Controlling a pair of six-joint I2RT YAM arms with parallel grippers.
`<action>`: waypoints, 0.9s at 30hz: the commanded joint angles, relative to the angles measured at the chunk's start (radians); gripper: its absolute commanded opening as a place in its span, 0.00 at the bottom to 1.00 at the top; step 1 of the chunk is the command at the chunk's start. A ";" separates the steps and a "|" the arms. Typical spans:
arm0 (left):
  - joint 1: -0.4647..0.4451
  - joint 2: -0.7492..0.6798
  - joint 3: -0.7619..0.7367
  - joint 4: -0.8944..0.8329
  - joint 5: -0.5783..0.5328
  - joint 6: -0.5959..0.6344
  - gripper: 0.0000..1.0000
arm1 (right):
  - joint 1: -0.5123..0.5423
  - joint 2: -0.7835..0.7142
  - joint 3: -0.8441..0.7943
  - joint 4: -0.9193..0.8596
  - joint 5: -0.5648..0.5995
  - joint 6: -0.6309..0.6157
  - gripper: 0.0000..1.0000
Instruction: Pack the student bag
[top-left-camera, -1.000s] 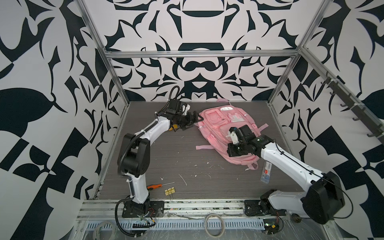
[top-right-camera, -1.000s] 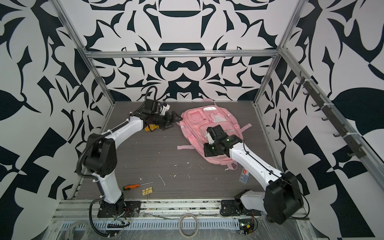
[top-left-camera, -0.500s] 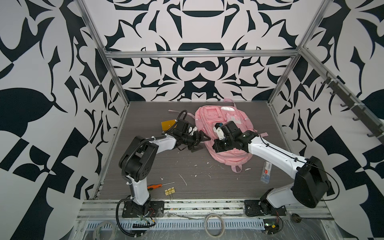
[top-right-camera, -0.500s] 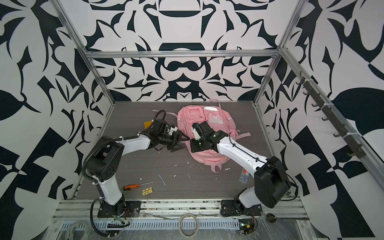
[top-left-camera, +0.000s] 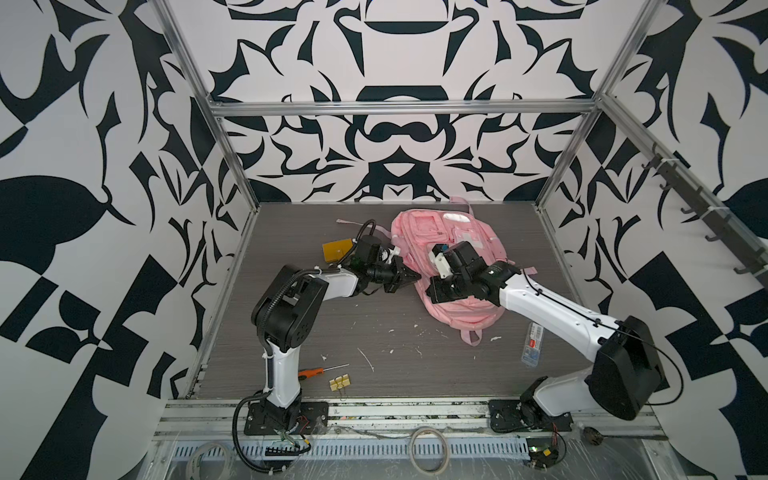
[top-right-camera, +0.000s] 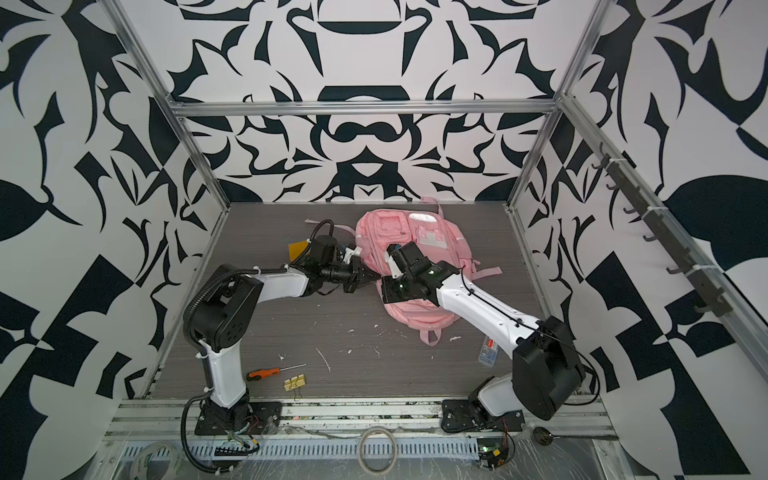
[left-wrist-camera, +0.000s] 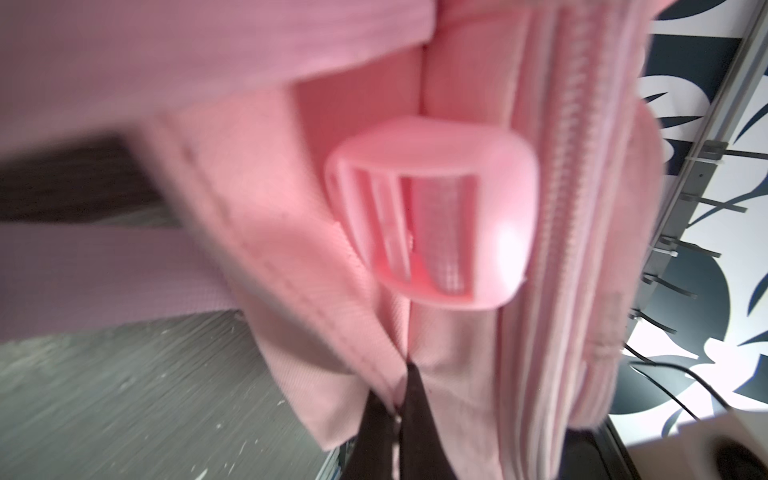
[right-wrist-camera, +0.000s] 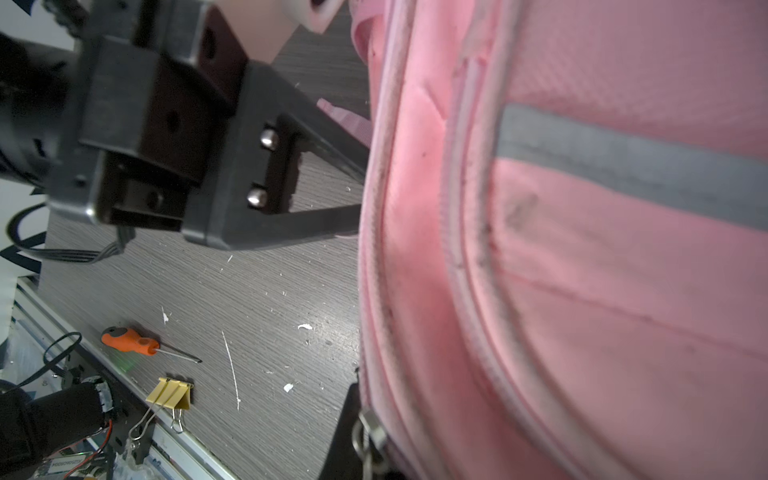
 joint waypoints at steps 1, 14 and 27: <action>0.112 -0.061 -0.003 0.020 -0.065 0.031 0.00 | -0.043 -0.101 -0.005 -0.095 -0.015 -0.015 0.00; 0.294 0.013 0.129 -0.026 -0.027 0.084 0.00 | -0.216 -0.126 0.000 -0.298 0.006 -0.113 0.00; 0.172 -0.039 0.421 -0.724 -0.166 0.509 1.00 | -0.218 -0.070 0.098 -0.230 0.001 -0.147 0.00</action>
